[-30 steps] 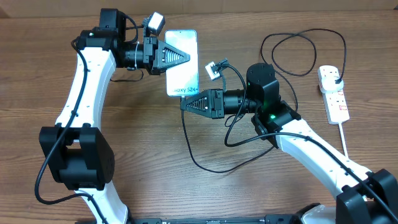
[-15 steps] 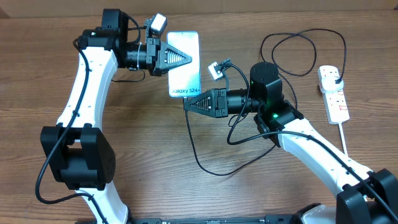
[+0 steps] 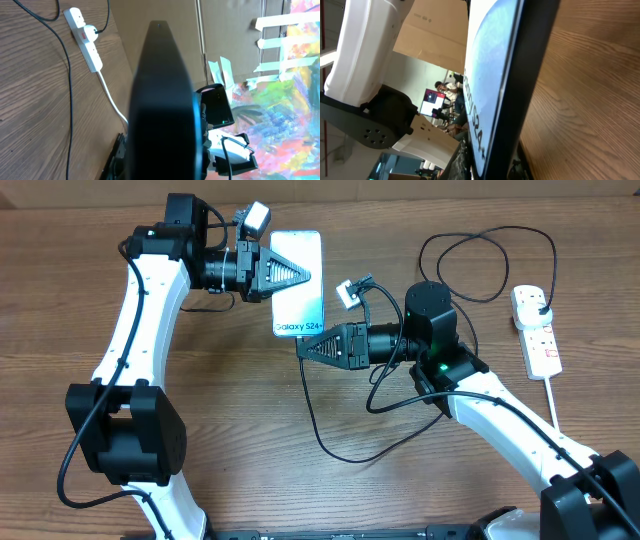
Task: Plug charger to phone and switch on socket
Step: 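Push the plug into the phone's bottom port with the right gripper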
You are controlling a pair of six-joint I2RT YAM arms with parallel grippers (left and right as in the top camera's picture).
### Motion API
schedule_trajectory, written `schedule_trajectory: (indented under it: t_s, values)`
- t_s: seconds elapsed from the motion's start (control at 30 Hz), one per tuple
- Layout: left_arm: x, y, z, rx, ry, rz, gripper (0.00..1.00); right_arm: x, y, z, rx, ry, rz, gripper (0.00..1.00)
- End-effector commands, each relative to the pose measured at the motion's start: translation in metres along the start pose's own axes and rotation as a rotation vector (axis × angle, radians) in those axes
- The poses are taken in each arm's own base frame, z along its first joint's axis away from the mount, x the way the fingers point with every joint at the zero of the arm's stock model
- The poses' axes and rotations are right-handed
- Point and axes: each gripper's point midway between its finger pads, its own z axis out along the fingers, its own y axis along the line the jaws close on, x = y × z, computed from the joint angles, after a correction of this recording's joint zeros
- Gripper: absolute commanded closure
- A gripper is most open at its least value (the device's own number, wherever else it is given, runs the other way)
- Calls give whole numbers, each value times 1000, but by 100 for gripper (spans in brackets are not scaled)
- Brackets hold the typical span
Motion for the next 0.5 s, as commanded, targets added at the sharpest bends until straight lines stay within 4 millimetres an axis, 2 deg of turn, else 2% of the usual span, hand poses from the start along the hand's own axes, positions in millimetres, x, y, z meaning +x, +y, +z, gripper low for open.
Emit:
schedule_trajectory:
  t_s: [0.0,0.3,0.33,0.37,0.4,0.43,0.47]
  values:
    - [20,-6,29,20,81,-21,96,-61,-7,-27,107,-265,-67,96]
    - [21,-5,29,17,82,-20,96,-72,-1,-36,101,-294,-84,96]
    - [21,-5,29,14,82,-20,96,-71,0,-35,97,-285,-90,86]
    - [22,-3,29,5,82,-20,96,-68,1,-35,90,-268,-107,59]
    - [22,-2,29,-4,83,-20,96,-66,2,-35,84,-251,-124,20]
    - [22,-1,29,-10,83,-19,96,-63,2,-35,79,-233,-142,0]
    - [22,1,29,-18,83,-19,96,-60,2,-35,78,-216,-160,0]
